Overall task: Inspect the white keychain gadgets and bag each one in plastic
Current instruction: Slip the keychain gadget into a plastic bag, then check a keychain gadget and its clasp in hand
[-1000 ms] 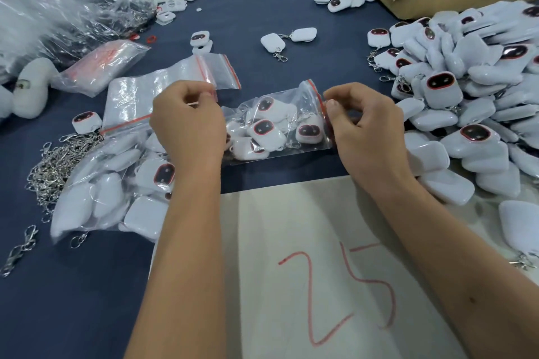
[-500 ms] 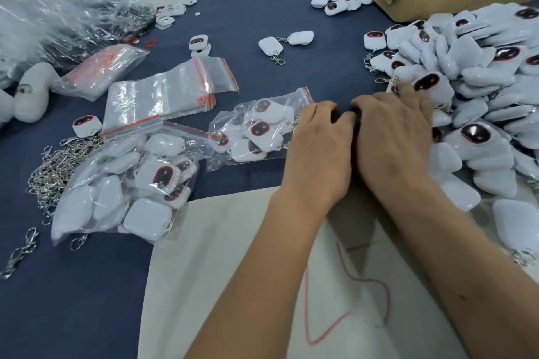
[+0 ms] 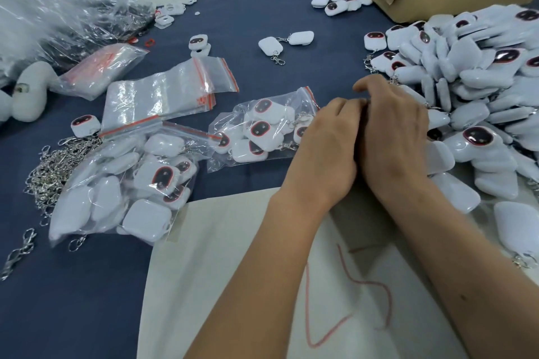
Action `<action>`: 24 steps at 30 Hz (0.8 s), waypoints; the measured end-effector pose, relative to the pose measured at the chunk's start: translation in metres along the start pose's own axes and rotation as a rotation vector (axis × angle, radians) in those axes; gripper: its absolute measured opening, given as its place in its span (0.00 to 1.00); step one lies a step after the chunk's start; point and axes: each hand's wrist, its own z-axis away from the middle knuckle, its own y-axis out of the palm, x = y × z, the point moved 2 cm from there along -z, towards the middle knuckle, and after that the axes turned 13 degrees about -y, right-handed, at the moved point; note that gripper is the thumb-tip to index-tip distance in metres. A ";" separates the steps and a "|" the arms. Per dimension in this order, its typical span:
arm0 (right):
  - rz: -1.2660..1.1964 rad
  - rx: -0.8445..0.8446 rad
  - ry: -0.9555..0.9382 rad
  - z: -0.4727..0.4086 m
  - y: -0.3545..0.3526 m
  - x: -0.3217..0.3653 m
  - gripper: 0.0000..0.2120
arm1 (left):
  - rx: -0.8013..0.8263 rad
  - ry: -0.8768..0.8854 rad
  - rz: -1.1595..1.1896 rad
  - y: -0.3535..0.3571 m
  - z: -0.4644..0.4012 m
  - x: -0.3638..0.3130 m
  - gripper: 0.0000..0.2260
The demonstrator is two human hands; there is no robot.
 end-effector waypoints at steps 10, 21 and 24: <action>-0.279 -0.560 0.109 -0.001 -0.022 -0.002 0.14 | 0.006 0.066 0.231 0.002 0.006 -0.028 0.28; -0.337 -0.647 -0.145 0.004 -0.012 -0.003 0.14 | 0.043 0.098 -0.119 0.004 0.003 0.000 0.17; -0.355 -0.621 -0.123 0.003 -0.009 -0.005 0.10 | 0.056 0.062 -0.207 0.002 0.000 0.006 0.15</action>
